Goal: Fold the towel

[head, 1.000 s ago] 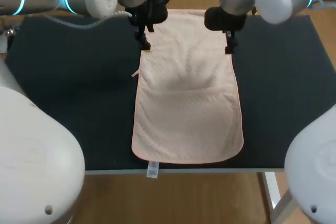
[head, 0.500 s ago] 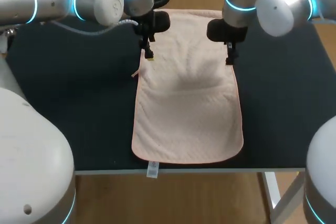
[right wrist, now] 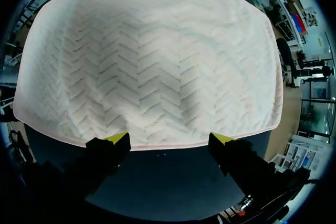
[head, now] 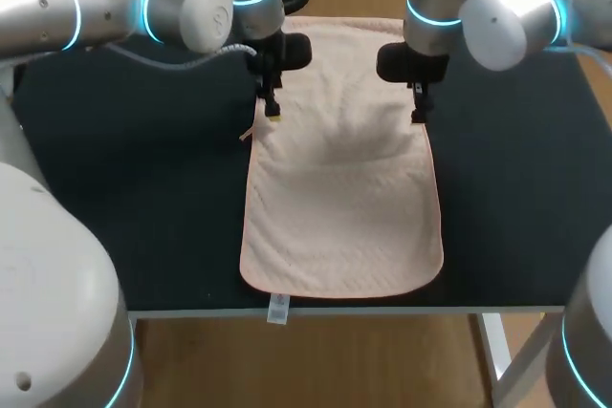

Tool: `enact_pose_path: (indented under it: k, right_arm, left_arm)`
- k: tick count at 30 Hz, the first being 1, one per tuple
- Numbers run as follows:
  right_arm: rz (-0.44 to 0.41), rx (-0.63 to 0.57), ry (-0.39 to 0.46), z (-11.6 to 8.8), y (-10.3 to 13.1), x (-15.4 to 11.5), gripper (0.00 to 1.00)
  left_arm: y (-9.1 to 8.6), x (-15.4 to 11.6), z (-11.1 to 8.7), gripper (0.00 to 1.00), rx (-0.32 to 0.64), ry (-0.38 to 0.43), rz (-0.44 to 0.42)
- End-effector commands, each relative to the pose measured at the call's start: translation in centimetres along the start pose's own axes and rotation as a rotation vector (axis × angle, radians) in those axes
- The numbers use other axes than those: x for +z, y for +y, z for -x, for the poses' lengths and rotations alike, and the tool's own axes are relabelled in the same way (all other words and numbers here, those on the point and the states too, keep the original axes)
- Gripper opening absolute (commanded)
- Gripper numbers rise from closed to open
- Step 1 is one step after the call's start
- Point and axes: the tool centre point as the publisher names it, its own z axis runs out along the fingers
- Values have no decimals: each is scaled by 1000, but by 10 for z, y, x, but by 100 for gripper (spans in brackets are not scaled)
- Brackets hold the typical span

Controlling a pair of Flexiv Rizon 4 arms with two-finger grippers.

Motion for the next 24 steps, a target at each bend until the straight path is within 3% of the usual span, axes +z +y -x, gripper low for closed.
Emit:
enact_pose_path:
  k: [1,24]
  right_arm:
    - [4,-2,10,3,0,7,100]
    - [47,19,81,4,-2,39,100]
  left_arm:
    - [0,8,1,100,-2,14,-1]
    - [0,24,-4,100,-9,44,6]
